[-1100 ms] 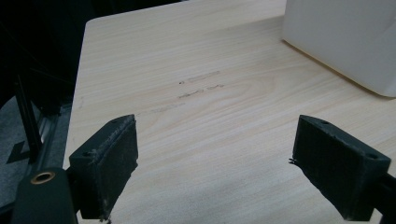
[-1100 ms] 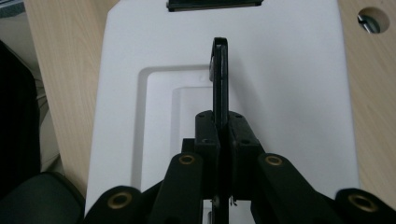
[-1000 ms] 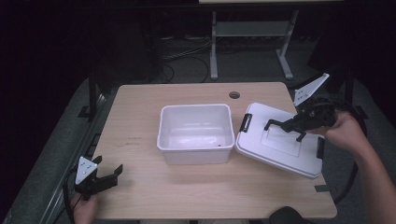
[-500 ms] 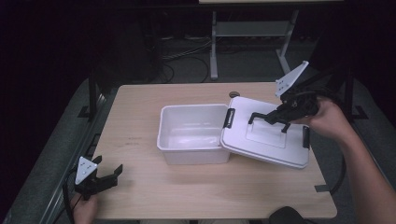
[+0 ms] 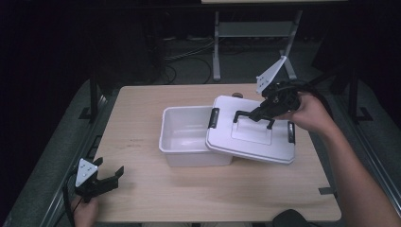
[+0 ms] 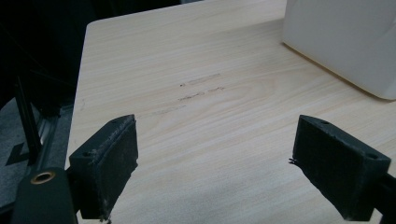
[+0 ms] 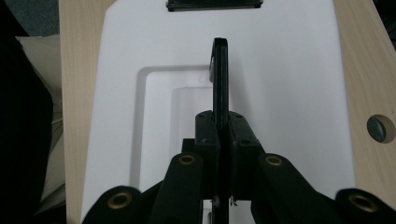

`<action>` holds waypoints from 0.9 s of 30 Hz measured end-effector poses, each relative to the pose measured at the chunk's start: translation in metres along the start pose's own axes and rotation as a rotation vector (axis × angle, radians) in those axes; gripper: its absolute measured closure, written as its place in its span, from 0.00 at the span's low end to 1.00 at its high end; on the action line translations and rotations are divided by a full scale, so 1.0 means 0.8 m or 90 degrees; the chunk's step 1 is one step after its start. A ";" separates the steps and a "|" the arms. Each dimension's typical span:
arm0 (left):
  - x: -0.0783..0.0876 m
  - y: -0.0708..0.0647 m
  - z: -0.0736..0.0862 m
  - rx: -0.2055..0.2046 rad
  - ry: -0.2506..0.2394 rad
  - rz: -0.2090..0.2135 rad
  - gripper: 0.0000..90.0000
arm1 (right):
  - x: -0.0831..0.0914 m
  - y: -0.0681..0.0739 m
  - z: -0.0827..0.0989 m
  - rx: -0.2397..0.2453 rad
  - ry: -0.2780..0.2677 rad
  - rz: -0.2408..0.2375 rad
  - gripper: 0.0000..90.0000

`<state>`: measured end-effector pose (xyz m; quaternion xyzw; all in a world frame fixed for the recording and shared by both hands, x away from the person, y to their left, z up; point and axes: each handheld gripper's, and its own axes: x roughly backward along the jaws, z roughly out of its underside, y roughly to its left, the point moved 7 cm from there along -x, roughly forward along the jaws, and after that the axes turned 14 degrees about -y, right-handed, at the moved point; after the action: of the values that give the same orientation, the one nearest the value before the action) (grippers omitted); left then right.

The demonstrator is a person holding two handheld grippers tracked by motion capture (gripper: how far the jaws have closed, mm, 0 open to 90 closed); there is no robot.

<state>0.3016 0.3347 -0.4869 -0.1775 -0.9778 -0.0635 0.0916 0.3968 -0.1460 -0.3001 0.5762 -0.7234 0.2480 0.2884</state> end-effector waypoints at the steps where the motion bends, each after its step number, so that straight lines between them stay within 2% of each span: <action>1: 0.000 0.000 0.000 0.000 -0.001 0.001 0.15 | -0.004 -0.001 -0.004 0.003 0.000 -0.001 0.94; 27: -0.002 -0.002 0.000 -0.003 0.002 0.005 0.15 | -0.063 -0.001 -0.064 0.050 0.010 -0.044 0.94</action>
<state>0.3023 0.3327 -0.4875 -0.1815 -0.9768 -0.0659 0.0926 0.4130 -0.0762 -0.2989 0.6097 -0.6904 0.2710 0.2797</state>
